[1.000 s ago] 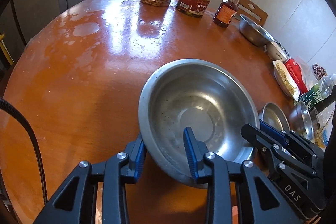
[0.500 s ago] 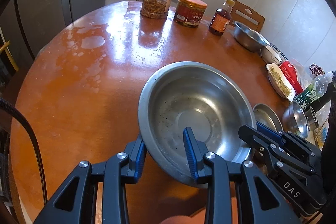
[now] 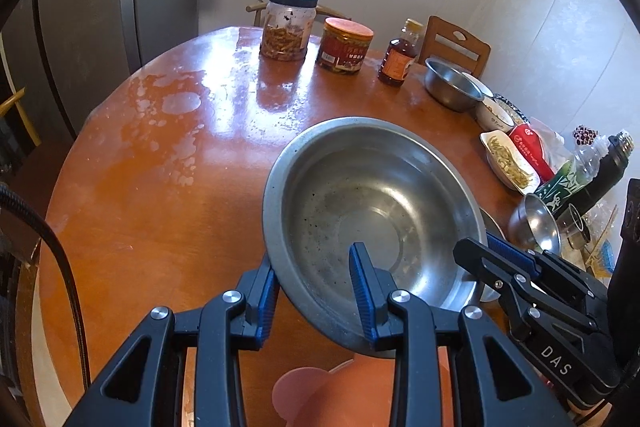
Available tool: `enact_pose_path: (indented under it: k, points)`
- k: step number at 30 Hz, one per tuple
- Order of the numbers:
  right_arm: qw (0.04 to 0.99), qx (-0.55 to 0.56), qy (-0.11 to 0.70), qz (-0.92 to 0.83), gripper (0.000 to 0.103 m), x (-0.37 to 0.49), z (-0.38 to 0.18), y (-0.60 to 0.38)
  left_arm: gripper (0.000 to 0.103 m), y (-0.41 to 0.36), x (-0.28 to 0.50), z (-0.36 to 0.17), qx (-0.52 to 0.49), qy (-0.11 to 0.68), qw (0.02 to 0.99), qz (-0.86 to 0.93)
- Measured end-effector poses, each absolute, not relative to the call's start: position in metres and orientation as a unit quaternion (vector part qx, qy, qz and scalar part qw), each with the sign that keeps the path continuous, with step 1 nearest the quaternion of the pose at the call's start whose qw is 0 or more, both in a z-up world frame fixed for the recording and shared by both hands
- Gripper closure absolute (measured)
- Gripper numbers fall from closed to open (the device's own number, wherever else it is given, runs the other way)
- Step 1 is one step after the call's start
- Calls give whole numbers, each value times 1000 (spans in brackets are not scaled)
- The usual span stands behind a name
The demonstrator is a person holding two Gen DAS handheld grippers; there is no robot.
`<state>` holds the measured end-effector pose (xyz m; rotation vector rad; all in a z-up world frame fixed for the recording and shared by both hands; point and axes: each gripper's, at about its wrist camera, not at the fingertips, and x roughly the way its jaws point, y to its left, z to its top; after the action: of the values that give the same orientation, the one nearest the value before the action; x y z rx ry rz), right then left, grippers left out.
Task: Organize plates and bowls
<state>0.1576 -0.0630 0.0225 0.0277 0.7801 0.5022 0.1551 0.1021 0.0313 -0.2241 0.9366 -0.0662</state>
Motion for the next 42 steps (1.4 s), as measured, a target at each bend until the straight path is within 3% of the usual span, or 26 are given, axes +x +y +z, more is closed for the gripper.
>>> enact_pose_path:
  k: [42]
  points:
    - [901,17,377,214,78,132,20,-103,68,57,135,29,-74,457,884,-62]
